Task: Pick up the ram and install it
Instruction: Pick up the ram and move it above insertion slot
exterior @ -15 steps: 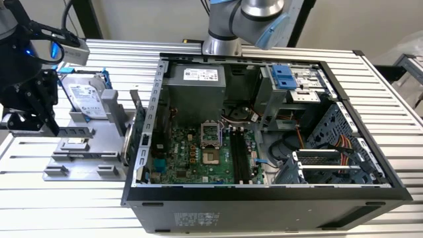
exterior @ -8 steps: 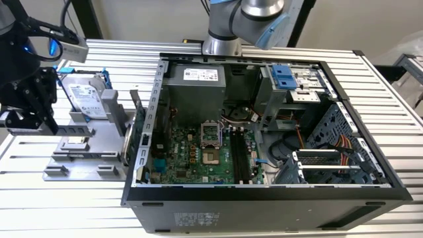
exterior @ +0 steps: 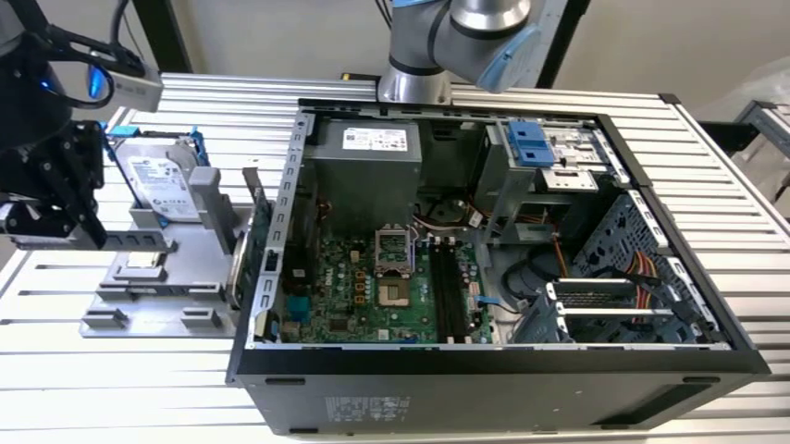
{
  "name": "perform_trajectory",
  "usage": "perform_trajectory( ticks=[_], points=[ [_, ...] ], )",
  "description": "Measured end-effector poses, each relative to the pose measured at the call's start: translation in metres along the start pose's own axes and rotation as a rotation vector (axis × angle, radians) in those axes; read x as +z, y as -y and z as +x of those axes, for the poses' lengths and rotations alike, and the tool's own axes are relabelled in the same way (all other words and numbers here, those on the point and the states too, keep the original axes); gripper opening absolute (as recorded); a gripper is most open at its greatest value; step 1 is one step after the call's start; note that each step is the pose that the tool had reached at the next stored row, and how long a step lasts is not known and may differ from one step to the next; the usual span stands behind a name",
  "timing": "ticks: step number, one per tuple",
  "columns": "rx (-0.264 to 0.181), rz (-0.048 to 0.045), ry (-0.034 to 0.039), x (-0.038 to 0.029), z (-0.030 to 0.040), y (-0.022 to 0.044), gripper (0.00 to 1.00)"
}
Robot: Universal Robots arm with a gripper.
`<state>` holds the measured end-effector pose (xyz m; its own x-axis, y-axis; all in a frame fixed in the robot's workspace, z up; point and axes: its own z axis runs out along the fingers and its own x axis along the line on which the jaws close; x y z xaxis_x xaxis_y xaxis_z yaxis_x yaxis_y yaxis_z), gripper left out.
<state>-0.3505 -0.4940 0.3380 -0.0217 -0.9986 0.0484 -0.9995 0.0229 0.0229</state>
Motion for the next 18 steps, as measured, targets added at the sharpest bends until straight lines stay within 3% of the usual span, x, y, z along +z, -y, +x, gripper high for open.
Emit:
perform_trajectory(
  ticks=[13,14,18],
  points=[
    [0.0,0.0,0.0,-0.0054,0.0002,-0.0001,0.0],
    [0.001,0.0,0.0,-0.0086,0.0004,-0.0002,0.0],
    [0.001,0.0,0.0001,-0.0115,0.0005,-0.0002,0.0]
  ],
)
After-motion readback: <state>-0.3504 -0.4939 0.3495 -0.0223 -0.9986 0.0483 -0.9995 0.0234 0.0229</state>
